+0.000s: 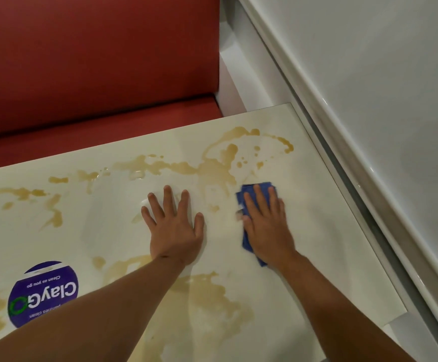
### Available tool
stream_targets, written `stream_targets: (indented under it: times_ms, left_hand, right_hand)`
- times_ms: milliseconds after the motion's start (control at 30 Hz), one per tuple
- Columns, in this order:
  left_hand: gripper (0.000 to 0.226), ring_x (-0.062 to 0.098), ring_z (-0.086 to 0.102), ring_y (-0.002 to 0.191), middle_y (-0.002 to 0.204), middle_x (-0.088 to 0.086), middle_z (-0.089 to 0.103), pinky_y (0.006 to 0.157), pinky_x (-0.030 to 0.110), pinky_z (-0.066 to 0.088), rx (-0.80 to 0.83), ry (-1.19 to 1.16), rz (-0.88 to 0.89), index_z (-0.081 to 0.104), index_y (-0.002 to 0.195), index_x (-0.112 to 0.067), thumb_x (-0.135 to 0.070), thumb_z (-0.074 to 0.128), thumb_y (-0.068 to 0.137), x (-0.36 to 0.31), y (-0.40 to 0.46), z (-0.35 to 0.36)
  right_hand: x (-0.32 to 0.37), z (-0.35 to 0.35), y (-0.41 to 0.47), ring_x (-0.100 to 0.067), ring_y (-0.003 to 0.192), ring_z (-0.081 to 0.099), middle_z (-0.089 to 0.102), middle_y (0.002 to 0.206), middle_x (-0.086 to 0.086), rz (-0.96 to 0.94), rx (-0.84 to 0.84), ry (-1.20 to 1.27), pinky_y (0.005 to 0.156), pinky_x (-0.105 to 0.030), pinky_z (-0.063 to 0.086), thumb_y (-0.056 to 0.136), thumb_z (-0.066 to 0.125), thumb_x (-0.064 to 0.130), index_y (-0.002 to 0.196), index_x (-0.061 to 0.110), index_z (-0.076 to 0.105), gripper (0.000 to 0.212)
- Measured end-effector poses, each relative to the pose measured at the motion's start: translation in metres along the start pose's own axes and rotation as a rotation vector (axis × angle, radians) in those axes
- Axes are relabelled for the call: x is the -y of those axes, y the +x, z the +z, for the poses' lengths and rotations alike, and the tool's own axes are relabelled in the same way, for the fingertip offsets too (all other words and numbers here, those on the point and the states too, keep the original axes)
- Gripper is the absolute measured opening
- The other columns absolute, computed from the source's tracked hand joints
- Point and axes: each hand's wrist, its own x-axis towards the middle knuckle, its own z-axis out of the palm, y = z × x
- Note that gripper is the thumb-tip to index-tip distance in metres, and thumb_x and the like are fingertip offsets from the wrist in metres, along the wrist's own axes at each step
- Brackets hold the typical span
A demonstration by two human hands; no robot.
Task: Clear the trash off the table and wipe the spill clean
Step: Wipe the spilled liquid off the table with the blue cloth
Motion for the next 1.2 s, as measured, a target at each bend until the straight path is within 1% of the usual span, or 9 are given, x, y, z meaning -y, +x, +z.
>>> stream_targets:
  times_ms: [133, 267, 400, 533, 633, 700, 867, 1000, 1200]
  left_hand:
    - [0.066, 0.038, -0.027, 0.151, 0.169, 0.006, -0.018, 0.122, 0.058, -0.012, 0.007, -0.028, 0.001, 0.0, 0.163, -0.03, -0.052, 0.021, 0.104, -0.001, 0.0, -0.001]
    - [0.065, 0.039, -0.027, 0.151, 0.169, 0.006, -0.017, 0.122, 0.058, -0.015, 0.006, -0.037, 0.0, 0.001, 0.163, -0.03, -0.051, 0.019, 0.104, -0.001, 0.0, -0.001]
    - [0.064, 0.039, -0.025, 0.151, 0.169, 0.007, -0.015, 0.121, 0.058, -0.015, -0.002, -0.048, 0.002, 0.004, 0.162, -0.03, -0.05, 0.021, 0.104, -0.002, 0.001, -0.001]
    - [0.064, 0.039, -0.025, 0.151, 0.169, 0.007, -0.015, 0.122, 0.059, -0.013, 0.004, -0.032, 0.001, 0.003, 0.162, -0.03, -0.05, 0.017, 0.104, -0.001, 0.0, 0.0]
    - [0.065, 0.039, -0.023, 0.152, 0.17, 0.007, -0.013, 0.122, 0.059, -0.012, -0.005, -0.042, 0.004, 0.005, 0.162, -0.03, -0.051, 0.014, 0.101, 0.0, 0.001, 0.001]
    - [0.065, 0.039, -0.022, 0.153, 0.17, 0.007, -0.012, 0.122, 0.059, -0.011, -0.013, -0.051, 0.008, 0.007, 0.162, -0.03, -0.049, 0.014, 0.101, 0.0, 0.001, 0.002]
    - [0.064, 0.039, -0.023, 0.152, 0.17, 0.007, -0.013, 0.122, 0.058, -0.013, -0.009, -0.044, -0.001, 0.005, 0.163, -0.03, -0.048, 0.011, 0.101, 0.001, 0.001, 0.003]
    - [0.064, 0.038, -0.026, 0.151, 0.169, 0.007, -0.017, 0.122, 0.059, -0.013, 0.0, -0.041, -0.008, 0.002, 0.162, -0.031, -0.048, 0.01, 0.101, 0.001, 0.003, 0.004]
    - [0.064, 0.038, -0.023, 0.152, 0.17, 0.007, -0.012, 0.122, 0.058, -0.012, -0.014, -0.049, -0.004, 0.008, 0.162, -0.03, -0.048, 0.015, 0.101, 0.0, 0.002, 0.004]
  right_hand:
    - [0.036, 0.01, -0.039, -0.038, 0.157, 0.002, 0.009, 0.171, -0.007, -0.237, 0.049, -0.038, 0.123, -0.056, 0.017, 0.109, 0.027, 0.041, 0.163, 0.02, 0.021, 0.058]
    - [-0.001, 0.007, -0.102, -0.032, 0.158, 0.003, 0.008, 0.172, -0.003, -0.331, 0.1, -0.075, 0.121, -0.05, 0.015, 0.11, 0.026, 0.044, 0.163, 0.024, 0.021, 0.056]
    - [-0.033, -0.003, -0.089, -0.03, 0.158, 0.001, 0.008, 0.172, 0.0, -0.251, 0.127, -0.025, 0.12, -0.051, 0.016, 0.111, 0.02, 0.044, 0.163, 0.029, 0.01, 0.056]
    - [0.005, -0.002, -0.022, -0.036, 0.157, 0.003, 0.01, 0.172, -0.002, -0.099, 0.086, 0.016, 0.122, -0.057, 0.019, 0.109, 0.019, 0.045, 0.162, 0.025, 0.022, 0.057]
    - [0.043, 0.001, 0.015, -0.038, 0.157, 0.005, 0.014, 0.171, -0.004, -0.198, 0.067, -0.014, 0.124, -0.057, 0.019, 0.108, 0.025, 0.042, 0.162, 0.022, 0.026, 0.057]
    - [0.047, 0.001, 0.019, -0.035, 0.158, 0.004, 0.012, 0.171, -0.002, -0.25, 0.069, -0.01, 0.124, -0.057, 0.019, 0.108, 0.027, 0.041, 0.162, 0.022, 0.026, 0.056]
    - [0.012, 0.004, -0.043, -0.033, 0.158, 0.0, 0.004, 0.172, -0.002, -0.386, 0.103, -0.082, 0.123, -0.051, 0.014, 0.112, 0.017, 0.042, 0.163, 0.024, 0.02, 0.055]
    - [0.005, 0.001, -0.053, -0.034, 0.158, 0.002, 0.007, 0.172, -0.003, -0.37, 0.146, -0.067, 0.12, -0.052, 0.017, 0.111, 0.015, 0.043, 0.163, 0.023, 0.022, 0.055]
    - [0.047, -0.004, 0.037, -0.037, 0.157, 0.006, 0.011, 0.171, -0.004, -0.279, 0.104, -0.007, 0.123, -0.057, 0.02, 0.109, 0.02, 0.043, 0.162, 0.02, 0.026, 0.058]
